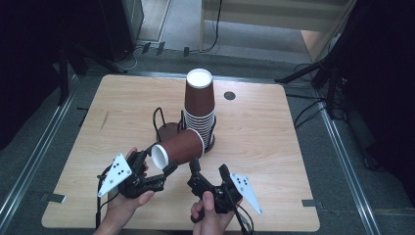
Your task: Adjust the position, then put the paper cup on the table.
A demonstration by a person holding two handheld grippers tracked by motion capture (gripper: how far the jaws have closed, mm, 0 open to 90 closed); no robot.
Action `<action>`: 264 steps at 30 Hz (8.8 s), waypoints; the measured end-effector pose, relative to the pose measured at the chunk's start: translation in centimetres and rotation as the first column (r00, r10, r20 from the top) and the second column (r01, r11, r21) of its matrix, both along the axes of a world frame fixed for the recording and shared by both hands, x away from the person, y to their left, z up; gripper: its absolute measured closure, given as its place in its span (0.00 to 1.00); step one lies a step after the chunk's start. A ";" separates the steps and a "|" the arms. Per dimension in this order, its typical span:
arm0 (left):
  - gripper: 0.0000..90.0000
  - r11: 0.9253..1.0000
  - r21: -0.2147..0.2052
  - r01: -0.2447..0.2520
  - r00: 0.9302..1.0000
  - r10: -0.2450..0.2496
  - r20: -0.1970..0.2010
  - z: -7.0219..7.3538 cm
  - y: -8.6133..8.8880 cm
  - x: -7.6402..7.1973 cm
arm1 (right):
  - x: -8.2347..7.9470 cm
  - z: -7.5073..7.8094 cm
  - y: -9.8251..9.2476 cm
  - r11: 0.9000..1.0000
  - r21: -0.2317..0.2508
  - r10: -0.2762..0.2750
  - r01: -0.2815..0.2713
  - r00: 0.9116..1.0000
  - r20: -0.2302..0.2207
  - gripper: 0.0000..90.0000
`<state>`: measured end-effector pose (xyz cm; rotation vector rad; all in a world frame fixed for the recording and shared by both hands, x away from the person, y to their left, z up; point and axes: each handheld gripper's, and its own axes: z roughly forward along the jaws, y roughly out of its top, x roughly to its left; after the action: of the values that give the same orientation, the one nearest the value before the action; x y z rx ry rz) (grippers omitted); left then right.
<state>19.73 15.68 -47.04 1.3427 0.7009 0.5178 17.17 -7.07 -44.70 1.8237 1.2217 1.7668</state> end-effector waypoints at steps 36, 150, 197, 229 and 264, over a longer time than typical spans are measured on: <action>0.27 0.998 0.021 0.052 0.997 -0.053 0.055 -1.3 -2.3 -0.7 | 3.1 -1.0 -0.6 0.752 0.658 0.216 0.043 0.927 -0.307 0.00; 0.12 0.932 0.251 -0.261 0.886 0.334 -0.320 -4.1 13.3 2.1 | 5.0 0.6 -3.0 0.913 -0.380 -0.070 0.146 0.976 0.207 0.15; 0.13 0.925 0.211 -0.316 0.842 0.376 -0.387 -6.7 16.8 2.7 | 12.8 -3.4 -7.7 0.792 -0.544 -0.168 0.279 0.955 0.245 0.15; 0.13 0.930 0.210 -0.302 0.838 0.364 -0.406 -7.8 16.4 3.1 | 19.4 -7.0 -11.4 0.753 -0.566 -0.214 0.337 0.938 0.273 0.15; 0.13 0.929 0.214 -0.301 0.840 0.364 -0.402 -7.9 16.3 3.1 | 21.2 -9.9 -11.4 0.751 -0.604 -0.174 0.268 0.962 0.210 0.14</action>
<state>22.87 31.99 -54.92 1.4967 1.3086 0.5560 38.33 -18.44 -54.59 1.3489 1.2715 1.1308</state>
